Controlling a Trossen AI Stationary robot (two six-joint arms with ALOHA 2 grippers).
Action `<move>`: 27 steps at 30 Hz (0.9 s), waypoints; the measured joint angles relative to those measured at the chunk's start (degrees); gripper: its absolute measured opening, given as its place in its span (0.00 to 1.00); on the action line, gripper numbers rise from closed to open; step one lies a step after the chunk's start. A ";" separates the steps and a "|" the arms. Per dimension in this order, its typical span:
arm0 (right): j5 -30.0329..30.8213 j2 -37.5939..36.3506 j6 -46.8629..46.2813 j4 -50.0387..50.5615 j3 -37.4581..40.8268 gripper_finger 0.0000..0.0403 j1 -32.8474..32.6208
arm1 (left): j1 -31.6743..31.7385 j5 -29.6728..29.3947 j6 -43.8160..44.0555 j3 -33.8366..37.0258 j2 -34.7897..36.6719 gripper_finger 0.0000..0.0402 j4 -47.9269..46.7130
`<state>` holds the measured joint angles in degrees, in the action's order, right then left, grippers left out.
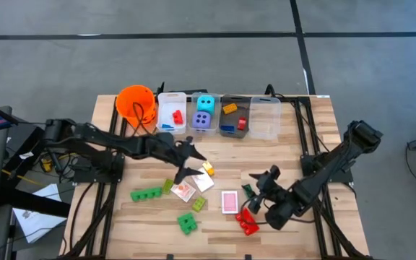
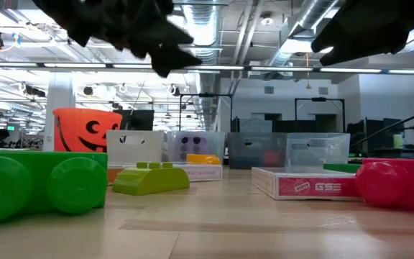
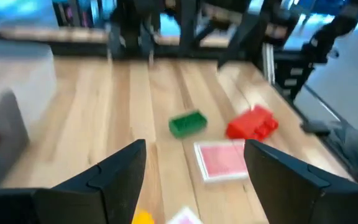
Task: Pick & Place Toys
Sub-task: Put the left green game piece into the white bin
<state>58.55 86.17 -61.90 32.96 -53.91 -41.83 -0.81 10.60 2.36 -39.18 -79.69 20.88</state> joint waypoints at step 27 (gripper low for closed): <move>0.01 -0.02 23.03 -0.38 -0.02 0.61 13.65 | -12.88 -9.76 23.93 -10.22 0.93 0.66 -73.16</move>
<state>58.57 86.15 -38.88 32.58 -53.93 -28.18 -13.69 0.84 26.29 -49.39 -78.76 -52.28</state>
